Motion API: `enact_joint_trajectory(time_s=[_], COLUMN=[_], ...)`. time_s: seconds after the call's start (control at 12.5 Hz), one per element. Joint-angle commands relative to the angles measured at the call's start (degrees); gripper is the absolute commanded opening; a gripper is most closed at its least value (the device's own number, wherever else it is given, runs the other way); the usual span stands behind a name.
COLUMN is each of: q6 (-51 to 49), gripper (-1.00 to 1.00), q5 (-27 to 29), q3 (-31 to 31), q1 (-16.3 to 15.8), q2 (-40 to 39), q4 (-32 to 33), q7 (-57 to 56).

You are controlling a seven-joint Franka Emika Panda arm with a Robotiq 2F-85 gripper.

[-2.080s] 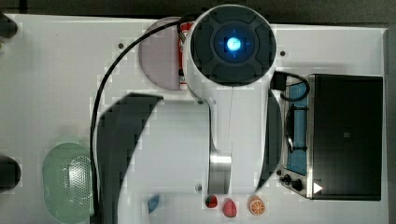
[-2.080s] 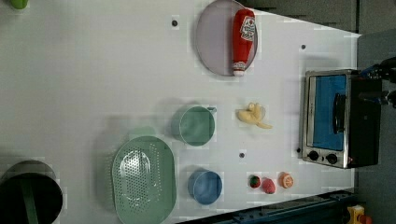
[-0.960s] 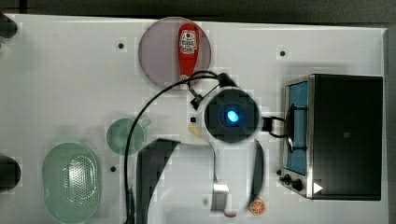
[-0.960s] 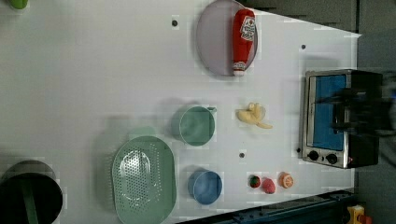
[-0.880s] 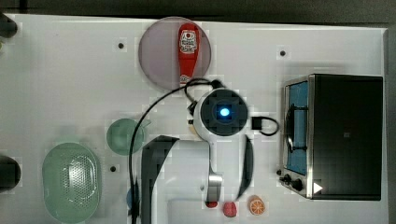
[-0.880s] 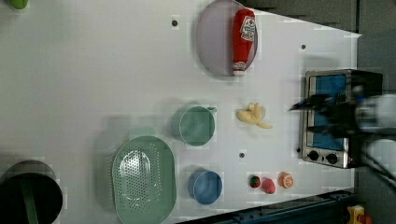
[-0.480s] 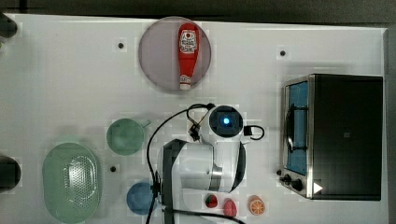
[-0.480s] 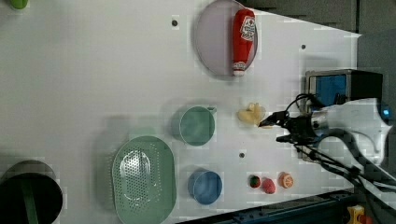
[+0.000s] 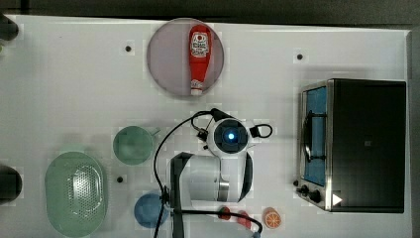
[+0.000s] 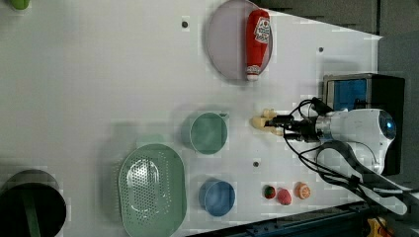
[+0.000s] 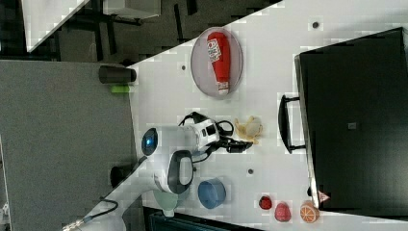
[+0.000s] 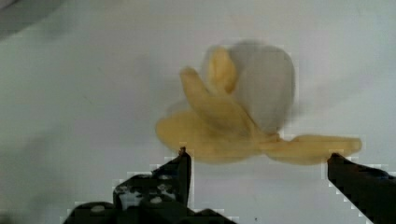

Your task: Pick Banana and place it in mug.

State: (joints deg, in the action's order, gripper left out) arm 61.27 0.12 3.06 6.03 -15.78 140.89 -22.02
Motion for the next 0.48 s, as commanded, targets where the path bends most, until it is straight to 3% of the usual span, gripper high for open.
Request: enact_joint_trajectory(time_s=[0.08,0.48], q6=[4.66,7.48], gripper=[0.98,-0.19], q5=[0.68,0.69], q3=[0.2,0.15], q1=[0.52,0.53], q2=[-4.32,-4.98], q4=[-0.91,-0.45], q7=[-2.56,-2.54])
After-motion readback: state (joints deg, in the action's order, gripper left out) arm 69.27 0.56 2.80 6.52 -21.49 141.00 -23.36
